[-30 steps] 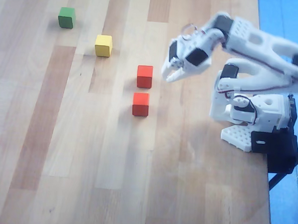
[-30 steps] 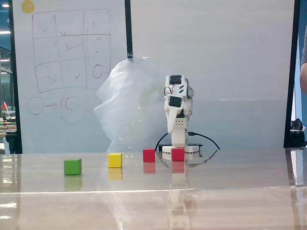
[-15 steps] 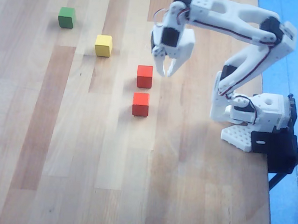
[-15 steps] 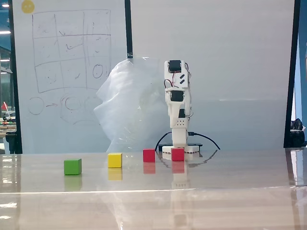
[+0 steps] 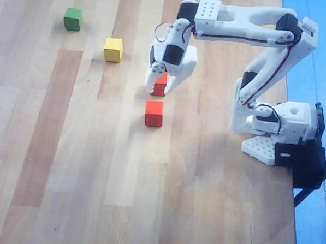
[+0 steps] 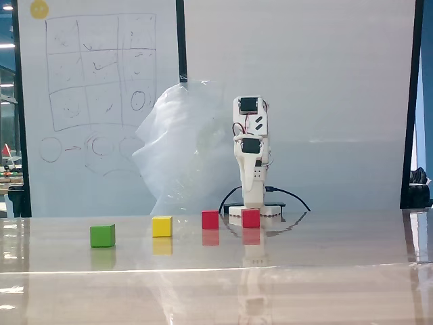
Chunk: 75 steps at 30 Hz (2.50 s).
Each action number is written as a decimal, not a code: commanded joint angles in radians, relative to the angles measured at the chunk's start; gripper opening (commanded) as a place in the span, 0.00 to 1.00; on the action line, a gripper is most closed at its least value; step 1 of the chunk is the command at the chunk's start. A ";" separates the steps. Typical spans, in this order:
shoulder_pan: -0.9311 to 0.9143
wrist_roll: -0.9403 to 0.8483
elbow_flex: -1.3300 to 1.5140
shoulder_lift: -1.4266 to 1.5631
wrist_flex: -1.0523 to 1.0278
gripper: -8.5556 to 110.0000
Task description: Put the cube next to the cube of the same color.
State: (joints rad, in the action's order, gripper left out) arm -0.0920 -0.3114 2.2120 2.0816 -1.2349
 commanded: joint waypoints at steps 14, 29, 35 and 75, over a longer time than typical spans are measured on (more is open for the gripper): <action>0.000 0.017 0.135 -0.060 0.181 0.32; -0.002 0.018 0.092 -0.262 0.273 0.31; -0.003 0.018 0.092 -0.265 0.270 0.15; -0.514 -0.439 -0.758 -0.548 -0.126 0.07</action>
State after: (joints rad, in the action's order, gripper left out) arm -0.5400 -0.7148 1.6475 1.5739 -1.3744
